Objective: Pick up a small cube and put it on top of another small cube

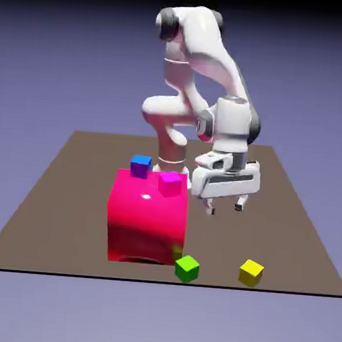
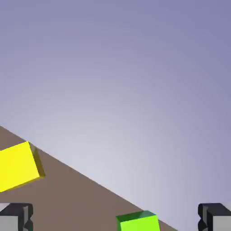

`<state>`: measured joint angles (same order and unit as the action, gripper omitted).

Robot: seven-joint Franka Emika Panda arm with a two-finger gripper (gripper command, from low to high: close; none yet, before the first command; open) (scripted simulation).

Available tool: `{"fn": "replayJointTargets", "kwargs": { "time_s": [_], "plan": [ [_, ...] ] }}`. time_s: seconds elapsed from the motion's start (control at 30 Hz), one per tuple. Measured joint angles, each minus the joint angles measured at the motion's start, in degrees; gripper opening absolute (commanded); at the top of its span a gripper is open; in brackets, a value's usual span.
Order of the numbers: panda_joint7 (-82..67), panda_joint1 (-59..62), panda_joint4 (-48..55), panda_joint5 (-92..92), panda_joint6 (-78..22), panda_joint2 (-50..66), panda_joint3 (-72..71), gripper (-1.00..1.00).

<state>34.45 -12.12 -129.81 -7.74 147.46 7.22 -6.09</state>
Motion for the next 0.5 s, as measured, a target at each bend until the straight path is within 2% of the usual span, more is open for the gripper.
{"fn": "replayJointTargets", "kwargs": {
  "time_s": [0.37, 0.43, 0.5],
  "plan": [
    [-4.6, -6.4, 17.9, -4.4, -15.2, 22.8, -3.5, 0.00],
    [-4.7, -6.6, 18.5, -4.6, -15.7, 23.6, -3.6, 0.00],
    [-4.0, -7.1, 18.4, -5.7, -11.5, 27.8, -2.6, 0.00]
  ]
}}
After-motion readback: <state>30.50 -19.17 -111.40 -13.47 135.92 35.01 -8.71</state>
